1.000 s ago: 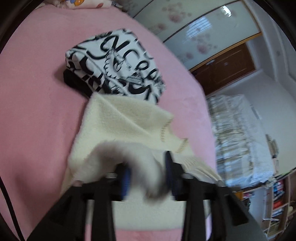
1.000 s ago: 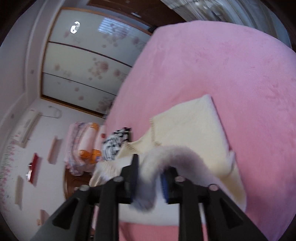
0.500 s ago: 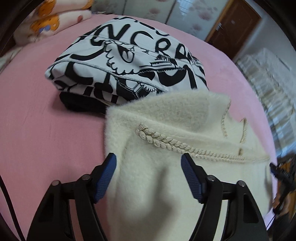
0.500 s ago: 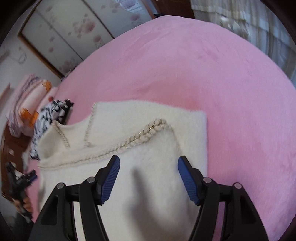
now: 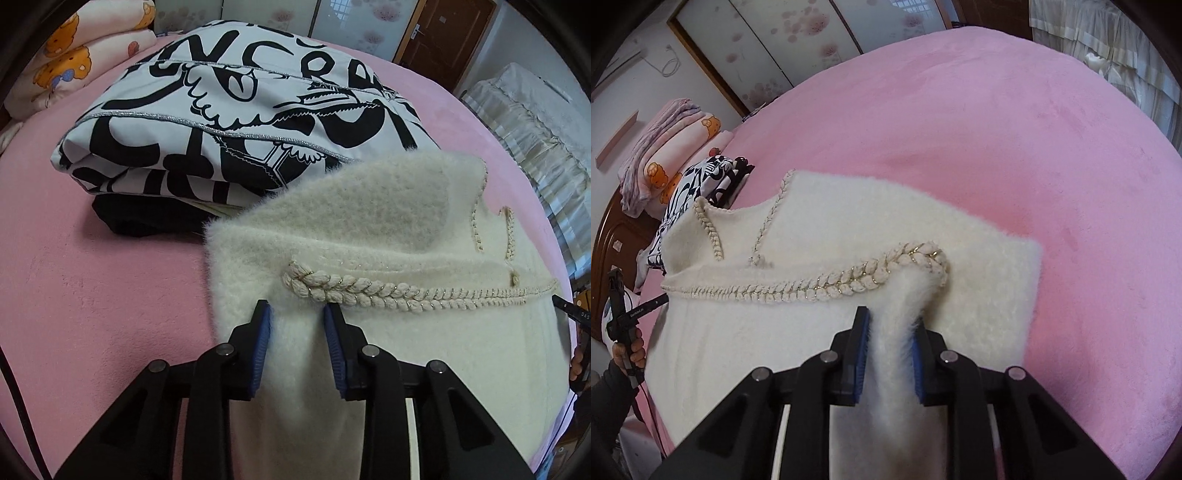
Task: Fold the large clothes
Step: 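Lay the hem over the collar and pinch the braided edge with both tools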
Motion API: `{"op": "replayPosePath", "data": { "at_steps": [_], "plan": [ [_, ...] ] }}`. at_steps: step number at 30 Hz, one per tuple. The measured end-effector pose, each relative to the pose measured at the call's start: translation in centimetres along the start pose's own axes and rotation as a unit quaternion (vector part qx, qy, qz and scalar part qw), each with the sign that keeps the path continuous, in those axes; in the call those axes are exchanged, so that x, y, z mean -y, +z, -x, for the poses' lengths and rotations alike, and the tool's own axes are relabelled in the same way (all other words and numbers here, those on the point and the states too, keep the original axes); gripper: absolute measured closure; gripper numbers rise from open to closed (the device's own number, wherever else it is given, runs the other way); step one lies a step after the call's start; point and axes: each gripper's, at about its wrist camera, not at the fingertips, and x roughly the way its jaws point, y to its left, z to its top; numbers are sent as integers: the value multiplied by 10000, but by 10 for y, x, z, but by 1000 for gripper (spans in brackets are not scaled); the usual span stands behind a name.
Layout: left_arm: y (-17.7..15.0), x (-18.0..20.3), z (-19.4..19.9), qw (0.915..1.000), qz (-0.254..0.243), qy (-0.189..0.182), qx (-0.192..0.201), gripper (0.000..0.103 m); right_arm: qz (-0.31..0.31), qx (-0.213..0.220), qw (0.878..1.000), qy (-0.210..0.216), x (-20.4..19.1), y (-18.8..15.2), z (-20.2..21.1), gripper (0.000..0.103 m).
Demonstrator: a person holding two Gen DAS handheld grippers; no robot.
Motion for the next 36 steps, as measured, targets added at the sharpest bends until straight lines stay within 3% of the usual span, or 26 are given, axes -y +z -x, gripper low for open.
{"op": "replayPosePath", "data": {
  "at_steps": [7, 11, 13, 17, 25, 31, 36],
  "plan": [
    [1, 2, -8, 9999, 65, 105, -97, 72, -212, -40, 9998, -29, 4, 9, -12, 78],
    [-5, 19, -1, 9990, -172, 405, 74, 96, 16, 43, 9991, -425, -9, 5, -8, 85],
    [-10, 32, 7, 9970, -316, 674, 214, 97, 231, 115, 9970, -732, -23, 1, -4, 89],
    [-17, 48, 34, 9945, -290, 833, 571, 98, 524, 548, 9900, -1188, -47, -9, 19, 91],
    [-20, 76, 109, 9834, -380, 1018, 1453, 98, 933, 1553, 9732, -1416, -86, -28, 92, 92],
    [10, 97, 142, 9724, -381, 1170, 1983, 98, 639, 2119, 9641, -1464, -87, -12, 126, 95],
    [47, 102, 137, 9663, -188, 1219, 2259, 98, 438, 2411, 9573, -1531, -78, 19, 129, 95]
  ]
}}
